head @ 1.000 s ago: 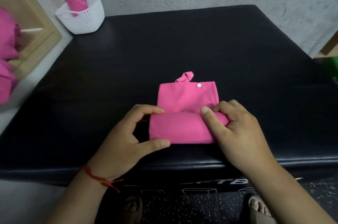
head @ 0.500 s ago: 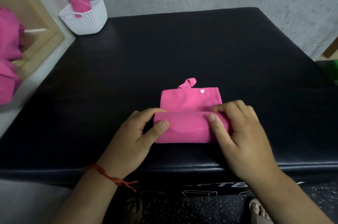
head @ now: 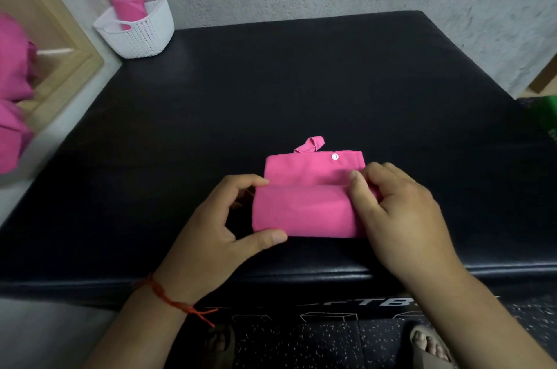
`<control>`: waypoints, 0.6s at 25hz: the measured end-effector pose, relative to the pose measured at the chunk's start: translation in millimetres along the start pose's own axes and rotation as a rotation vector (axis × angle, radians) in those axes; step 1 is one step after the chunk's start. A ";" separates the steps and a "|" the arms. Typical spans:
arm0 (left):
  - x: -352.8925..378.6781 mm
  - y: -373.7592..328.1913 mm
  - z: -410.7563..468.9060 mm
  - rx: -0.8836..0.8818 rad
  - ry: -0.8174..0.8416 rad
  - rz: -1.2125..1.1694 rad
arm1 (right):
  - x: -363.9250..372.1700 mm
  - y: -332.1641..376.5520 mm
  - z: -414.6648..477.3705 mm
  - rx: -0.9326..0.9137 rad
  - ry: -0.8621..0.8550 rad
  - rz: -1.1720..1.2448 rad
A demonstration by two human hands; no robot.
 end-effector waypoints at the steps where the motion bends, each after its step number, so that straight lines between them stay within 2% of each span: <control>1: 0.3 -0.3 1.0 0.001 0.001 0.006 | 0.7 -0.4 -0.4 0.004 0.001 0.019; 6: 2.5 0.2 9.4 0.007 -0.007 -0.002 | 6.2 -1.0 -12.6 -0.121 -0.066 0.096; 9: 2.8 3.7 13.4 -0.019 -0.009 0.007 | 5.2 -4.3 -14.2 -0.180 -0.005 0.085; 15: 7.1 5.5 14.5 -0.042 -0.049 0.121 | -3.2 -3.2 -9.1 -0.085 -0.013 0.088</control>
Point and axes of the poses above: each hand's wrist, its own z-axis towards the middle knuckle, its own x-axis out of the palm, y = z × x, the point moved 3 cm from there along z, towards the middle knuckle, and after that the axes turned 12 degrees about -z, right-handed, at the moved point
